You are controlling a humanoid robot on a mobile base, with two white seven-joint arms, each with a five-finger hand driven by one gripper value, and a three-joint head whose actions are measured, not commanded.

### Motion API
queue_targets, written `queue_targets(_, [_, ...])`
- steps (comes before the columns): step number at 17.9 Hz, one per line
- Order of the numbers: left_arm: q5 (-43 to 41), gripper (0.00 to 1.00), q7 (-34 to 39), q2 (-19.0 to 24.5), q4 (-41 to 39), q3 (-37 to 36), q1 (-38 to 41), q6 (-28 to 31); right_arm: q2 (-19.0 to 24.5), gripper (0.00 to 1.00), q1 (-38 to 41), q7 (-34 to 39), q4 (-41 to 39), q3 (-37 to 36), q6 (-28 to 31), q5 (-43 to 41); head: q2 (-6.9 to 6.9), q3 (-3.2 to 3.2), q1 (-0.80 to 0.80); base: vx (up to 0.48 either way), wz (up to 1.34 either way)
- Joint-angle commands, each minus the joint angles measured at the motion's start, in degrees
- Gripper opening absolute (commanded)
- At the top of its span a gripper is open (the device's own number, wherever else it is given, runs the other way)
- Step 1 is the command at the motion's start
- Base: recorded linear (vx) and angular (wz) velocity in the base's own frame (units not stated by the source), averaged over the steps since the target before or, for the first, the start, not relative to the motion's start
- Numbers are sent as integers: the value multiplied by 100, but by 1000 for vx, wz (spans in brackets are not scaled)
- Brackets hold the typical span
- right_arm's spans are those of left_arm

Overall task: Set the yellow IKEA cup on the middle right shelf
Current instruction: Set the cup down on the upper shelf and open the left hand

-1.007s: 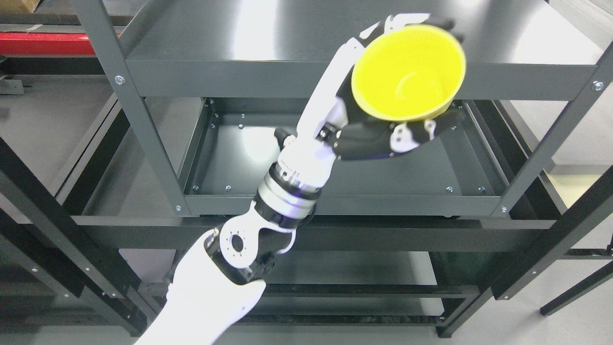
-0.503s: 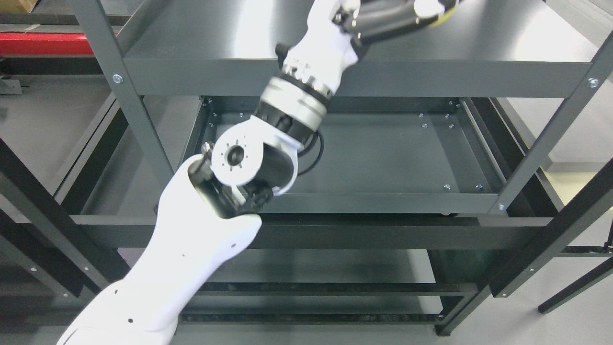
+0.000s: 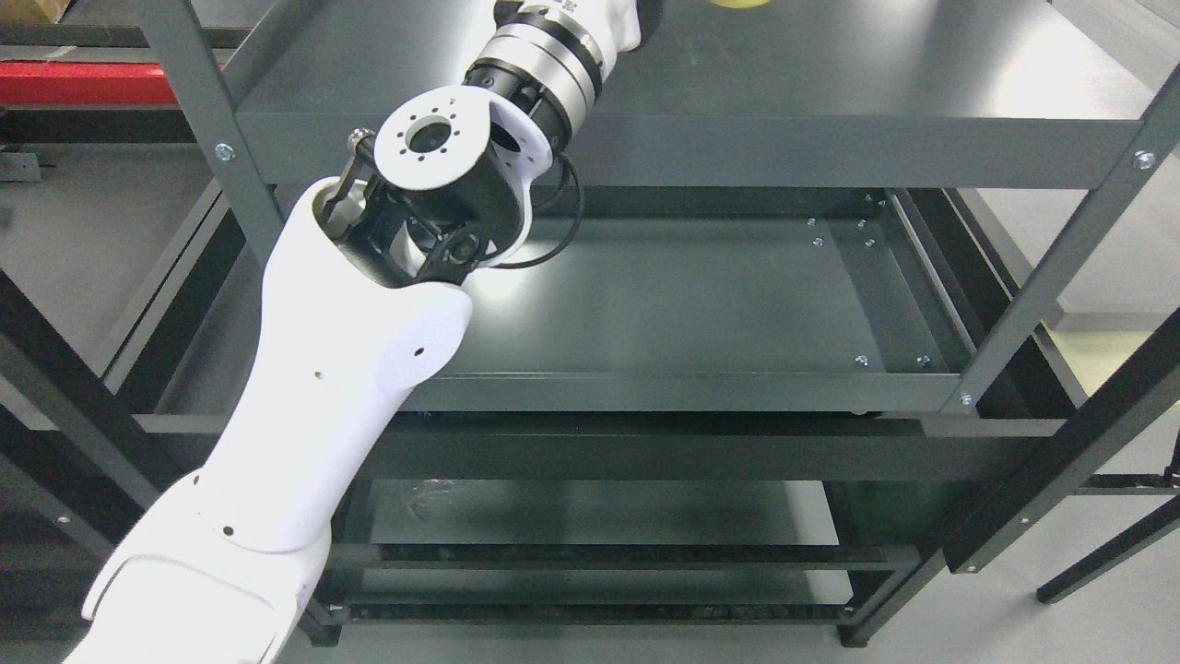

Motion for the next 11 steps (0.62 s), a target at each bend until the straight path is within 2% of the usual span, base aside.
queue_targets(1, [-235,31,-17,100,1320,493,-152,403,-100,99,79,3,0,97,5,-140,0,0,0,0,0])
queue_targets(4, [-270,54,-44,100,1320,493,-135,721,-100,99,79,3,0,97,5,-140,0,0,0,0,0])
queue_targets(9, [-271,72,-79,100,1277,493,-135,818,-100,99,79,3,0,97,5,-140,0,0,0,0,0])
queue_targets(11, [-297,85,-79,100,1241,502,-152,818,-100,99,79,3,0,97,5,-140,0,0,0,0,0])
